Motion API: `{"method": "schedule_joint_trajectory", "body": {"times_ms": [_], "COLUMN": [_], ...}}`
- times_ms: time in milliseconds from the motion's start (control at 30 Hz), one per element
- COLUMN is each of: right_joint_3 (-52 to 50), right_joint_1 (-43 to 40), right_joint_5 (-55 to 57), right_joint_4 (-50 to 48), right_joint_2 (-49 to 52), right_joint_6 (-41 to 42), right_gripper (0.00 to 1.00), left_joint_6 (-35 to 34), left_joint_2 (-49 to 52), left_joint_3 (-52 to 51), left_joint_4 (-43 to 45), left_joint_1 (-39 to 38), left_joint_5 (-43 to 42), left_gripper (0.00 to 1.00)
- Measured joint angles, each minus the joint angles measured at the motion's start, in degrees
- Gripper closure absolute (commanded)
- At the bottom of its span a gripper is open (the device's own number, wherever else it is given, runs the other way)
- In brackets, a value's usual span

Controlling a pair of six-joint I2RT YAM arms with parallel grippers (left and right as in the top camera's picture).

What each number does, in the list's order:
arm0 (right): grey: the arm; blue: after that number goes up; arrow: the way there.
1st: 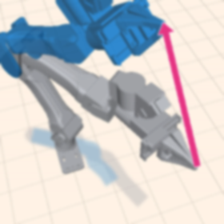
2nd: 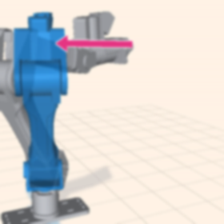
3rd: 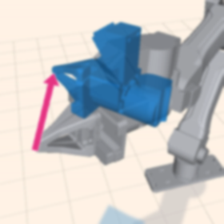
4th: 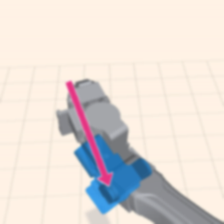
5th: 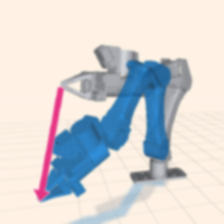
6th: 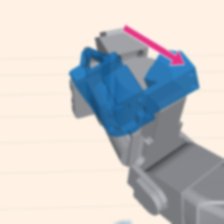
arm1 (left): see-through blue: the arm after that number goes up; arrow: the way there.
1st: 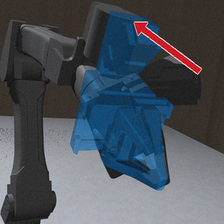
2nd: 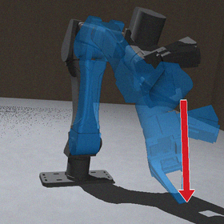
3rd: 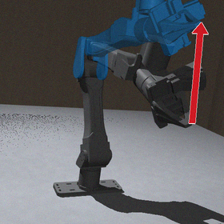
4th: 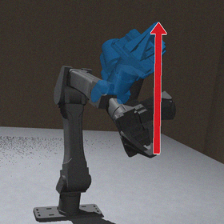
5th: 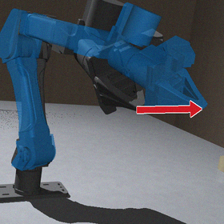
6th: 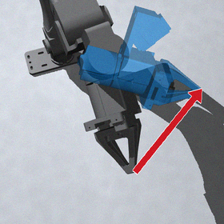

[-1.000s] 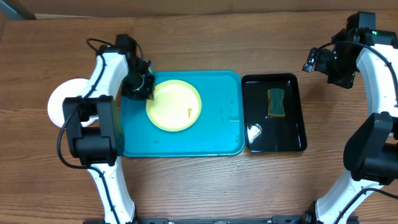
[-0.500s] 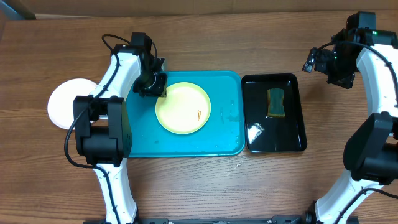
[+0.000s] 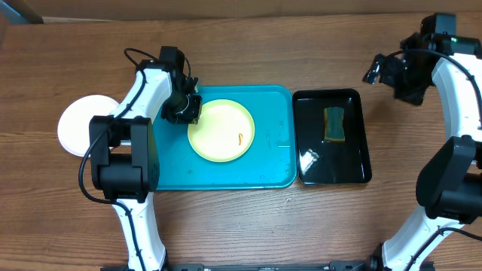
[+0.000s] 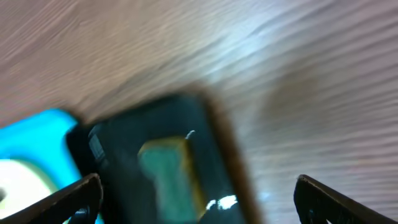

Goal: Clean dirty plates on tray and stack at the side
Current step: 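Lower the right gripper into the black tray and grasp the sponge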

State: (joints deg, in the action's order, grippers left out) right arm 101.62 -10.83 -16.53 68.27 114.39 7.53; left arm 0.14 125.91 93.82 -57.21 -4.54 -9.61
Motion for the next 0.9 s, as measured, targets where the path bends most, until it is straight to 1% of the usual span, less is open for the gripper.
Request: {"method": "schedule_joint_trajectory", "body": {"times_ms": [33, 133, 200, 267, 467, 567, 700, 767, 867, 900], "right_joint_3": [0.0, 0.0, 0.0, 0.0, -0.76, -3.39, -9.03, -11.78, -16.22, -17.62], "right_joint_1": [0.0, 0.42, 1.55, 3.89, 11.76, 15.52, 19.39, 20.28, 20.61, 20.61], "right_joint_5": [-2.51, -7.3, -7.78, -6.12, 2.16, 8.31, 16.59, 18.78, 21.0, 21.46], "right_joint_4": [0.94, 5.6, 9.4, 11.43, 12.28, 10.6, 4.79, 2.03, -1.97, -3.32], "right_joint_2": [0.0, 0.0, 0.0, 0.0, 0.0, 0.0, 0.0, 0.0, 0.0, 0.0], "right_joint_6": [-1.01, -4.26, -5.86, -6.38, -4.55, -1.55, 2.67, 3.65, 4.63, 4.72], "right_gripper": [0.0, 0.0, 0.06, 0.1, 0.14, 0.13, 0.15, 0.2, 0.34, 0.36], "left_joint_6": [-0.59, -3.85, -6.45, -9.01, -14.36, -15.61, -16.52, -16.55, -16.52, -16.52], "left_joint_2": [-0.04, -0.42, -0.42, -0.42, -0.44, -0.46, -0.5, -0.5, -0.5, -0.5], "left_joint_3": [-0.04, -0.15, -0.15, -0.15, -0.15, -0.15, -0.15, -0.15, -0.2, -0.2], "left_joint_4": [-0.15, -0.63, -0.68, -1.07, -4.26, -5.55, -7.63, -8.59, -9.11, -9.14], "left_joint_1": [0.0, 0.0, 0.0, -0.13, -1.33, -2.21, -3.41, -3.89, -4.13, -4.13], "left_joint_5": [-0.11, -0.44, -0.46, -0.48, 0.7, 1.84, 3.85, 4.68, 5.53, 5.57], "left_gripper": [0.96, 0.96, 0.96, 0.96, 0.95, 0.94, 0.93, 0.92, 0.91, 0.91]}}
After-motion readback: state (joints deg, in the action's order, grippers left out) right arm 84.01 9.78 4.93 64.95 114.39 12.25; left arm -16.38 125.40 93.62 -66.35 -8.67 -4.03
